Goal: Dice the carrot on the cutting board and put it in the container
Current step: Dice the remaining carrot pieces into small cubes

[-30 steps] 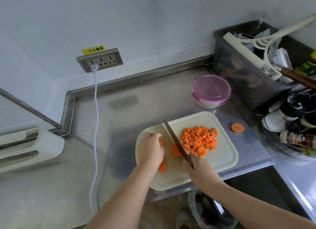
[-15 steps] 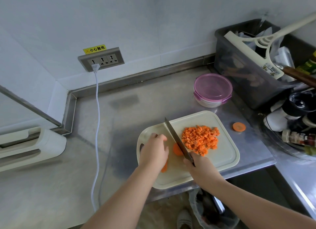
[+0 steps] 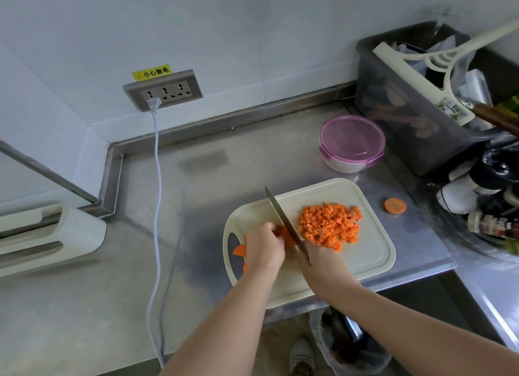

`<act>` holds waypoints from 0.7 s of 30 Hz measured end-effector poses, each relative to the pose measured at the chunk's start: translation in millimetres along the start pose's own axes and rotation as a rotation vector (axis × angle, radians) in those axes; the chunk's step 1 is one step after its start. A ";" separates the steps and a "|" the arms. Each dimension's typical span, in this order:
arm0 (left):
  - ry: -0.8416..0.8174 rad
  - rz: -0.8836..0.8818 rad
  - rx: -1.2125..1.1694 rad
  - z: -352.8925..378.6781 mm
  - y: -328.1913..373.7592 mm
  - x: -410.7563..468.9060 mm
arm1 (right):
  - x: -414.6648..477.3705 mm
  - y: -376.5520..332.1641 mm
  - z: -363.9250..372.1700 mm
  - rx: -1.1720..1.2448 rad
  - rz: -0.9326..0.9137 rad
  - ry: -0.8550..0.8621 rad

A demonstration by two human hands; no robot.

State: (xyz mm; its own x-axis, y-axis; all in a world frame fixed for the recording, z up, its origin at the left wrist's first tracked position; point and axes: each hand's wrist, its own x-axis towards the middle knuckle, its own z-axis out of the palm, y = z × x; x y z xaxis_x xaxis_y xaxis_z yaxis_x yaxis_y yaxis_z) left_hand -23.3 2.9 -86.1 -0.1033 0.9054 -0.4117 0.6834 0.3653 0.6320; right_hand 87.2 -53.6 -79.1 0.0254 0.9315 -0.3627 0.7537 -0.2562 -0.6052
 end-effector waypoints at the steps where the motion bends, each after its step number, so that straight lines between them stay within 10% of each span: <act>1: -0.001 -0.010 -0.009 0.0 0.4 1.9 | 0.6 0.5 -0.2 -0.016 0.001 -0.007; 21: -0.092 -0.175 -0.339 0.7 -3.8 7.6 | -9.6 -14.7 -20.8 -0.167 -0.020 -0.012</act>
State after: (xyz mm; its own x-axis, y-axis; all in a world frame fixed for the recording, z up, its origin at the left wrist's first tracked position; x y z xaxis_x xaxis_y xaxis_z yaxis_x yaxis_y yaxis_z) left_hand -26.2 8.2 -92.2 -0.1217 0.8055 -0.5799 0.3819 0.5773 0.7217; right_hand 89.5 -53.4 -51.9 0.0028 0.9327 -0.3608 0.8525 -0.1908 -0.4867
